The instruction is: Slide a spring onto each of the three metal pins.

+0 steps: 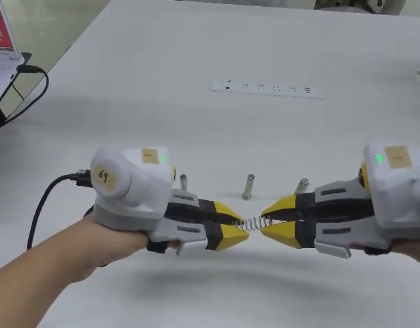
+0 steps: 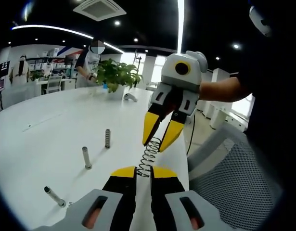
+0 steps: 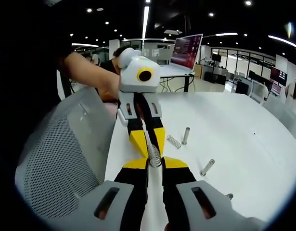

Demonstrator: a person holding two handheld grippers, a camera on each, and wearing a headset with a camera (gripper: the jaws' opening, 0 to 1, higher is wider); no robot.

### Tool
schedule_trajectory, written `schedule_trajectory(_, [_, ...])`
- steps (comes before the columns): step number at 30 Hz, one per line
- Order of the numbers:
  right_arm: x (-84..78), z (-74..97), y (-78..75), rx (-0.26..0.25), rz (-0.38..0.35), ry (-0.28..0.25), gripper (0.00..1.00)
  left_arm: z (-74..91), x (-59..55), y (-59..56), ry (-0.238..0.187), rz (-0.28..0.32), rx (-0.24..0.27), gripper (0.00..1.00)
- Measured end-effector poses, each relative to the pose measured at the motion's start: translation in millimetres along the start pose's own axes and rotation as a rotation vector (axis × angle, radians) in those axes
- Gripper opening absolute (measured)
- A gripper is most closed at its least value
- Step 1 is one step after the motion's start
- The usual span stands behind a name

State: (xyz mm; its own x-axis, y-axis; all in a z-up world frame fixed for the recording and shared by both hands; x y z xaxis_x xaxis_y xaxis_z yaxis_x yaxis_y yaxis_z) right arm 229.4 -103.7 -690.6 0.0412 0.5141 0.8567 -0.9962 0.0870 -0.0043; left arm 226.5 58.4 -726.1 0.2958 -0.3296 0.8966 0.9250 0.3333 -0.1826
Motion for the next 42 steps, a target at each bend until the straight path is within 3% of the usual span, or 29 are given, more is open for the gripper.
schedule_trajectory(13, [21.5,-8.4,16.1,0.012,0.064,-0.052,0.07,-12.1,2.2,-3.9,0.022,-0.026,-0.029,0.02])
schedule_trajectory(19, [24.1,-10.5,14.1,0.007,0.077,-0.078,0.08,-11.1,5.2,-5.0,0.024,-0.042,-0.032,0.02])
schedule_trajectory(26, [22.5,-10.1,8.8,-0.005,0.042,-0.115,0.08,-6.1,5.2,-3.7,0.025,-0.039,-0.027,0.02])
schedule_trajectory(34, [23.8,-13.2,9.5,-0.008,0.076,-0.116,0.07,-7.9,6.1,-6.7,0.023,-0.040,-0.038,0.02])
schedule_trajectory(39, [23.9,-12.4,8.3,-0.017,0.086,-0.103,0.07,-6.2,4.7,-5.6,0.027,0.009,-0.042,0.02])
schedule_trajectory(42, [26.1,-13.1,7.9,-0.017,0.094,-0.097,0.07,-6.3,5.9,-6.2,0.025,0.001,-0.040,0.03])
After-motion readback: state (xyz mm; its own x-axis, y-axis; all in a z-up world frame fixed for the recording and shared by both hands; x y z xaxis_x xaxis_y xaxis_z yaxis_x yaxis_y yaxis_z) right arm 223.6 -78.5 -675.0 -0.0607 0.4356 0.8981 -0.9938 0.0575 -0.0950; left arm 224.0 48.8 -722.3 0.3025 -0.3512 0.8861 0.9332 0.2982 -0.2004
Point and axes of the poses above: the centre of the closed fingertips' face, and the gripper's own axes: z roughly backward along the fingers, y roughly to its left, x roughly out of its top, the point moved 9 cm from there along z, roughly backward along the fingers, and after that the axes turned 2 degrees about y, right-handed, at the moved point
